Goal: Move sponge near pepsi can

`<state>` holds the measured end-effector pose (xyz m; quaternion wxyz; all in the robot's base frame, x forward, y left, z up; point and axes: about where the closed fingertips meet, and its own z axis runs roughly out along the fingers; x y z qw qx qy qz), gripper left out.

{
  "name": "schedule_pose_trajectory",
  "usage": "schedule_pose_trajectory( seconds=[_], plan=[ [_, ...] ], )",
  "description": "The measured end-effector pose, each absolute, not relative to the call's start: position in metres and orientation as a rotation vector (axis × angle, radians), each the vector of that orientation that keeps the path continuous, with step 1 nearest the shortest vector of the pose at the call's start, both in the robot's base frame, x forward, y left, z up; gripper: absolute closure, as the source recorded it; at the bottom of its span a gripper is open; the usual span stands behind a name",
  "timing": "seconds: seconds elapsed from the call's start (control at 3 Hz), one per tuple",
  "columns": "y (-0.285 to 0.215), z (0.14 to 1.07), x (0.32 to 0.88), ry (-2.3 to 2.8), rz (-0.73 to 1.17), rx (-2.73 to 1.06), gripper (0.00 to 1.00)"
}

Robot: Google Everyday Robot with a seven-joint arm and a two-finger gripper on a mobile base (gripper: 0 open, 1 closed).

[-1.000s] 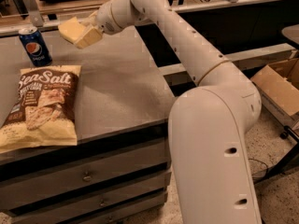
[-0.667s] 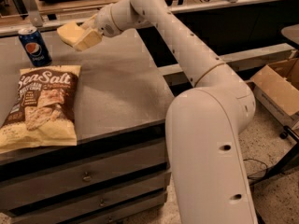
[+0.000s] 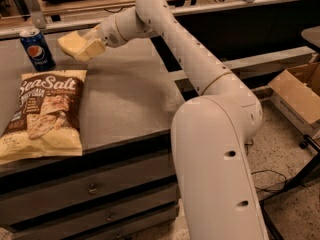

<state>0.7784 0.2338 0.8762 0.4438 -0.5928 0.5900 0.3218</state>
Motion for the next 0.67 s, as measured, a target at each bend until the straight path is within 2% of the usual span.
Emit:
schedule_pose_trajectory(
  seconds=[0.33,0.67],
  plan=[
    [0.2404,0.8688,0.7765,1.476,0.805,-1.485,0.87],
    [0.2452,0.8657,0.7750,1.475,0.812,-1.491,0.55]
  ],
)
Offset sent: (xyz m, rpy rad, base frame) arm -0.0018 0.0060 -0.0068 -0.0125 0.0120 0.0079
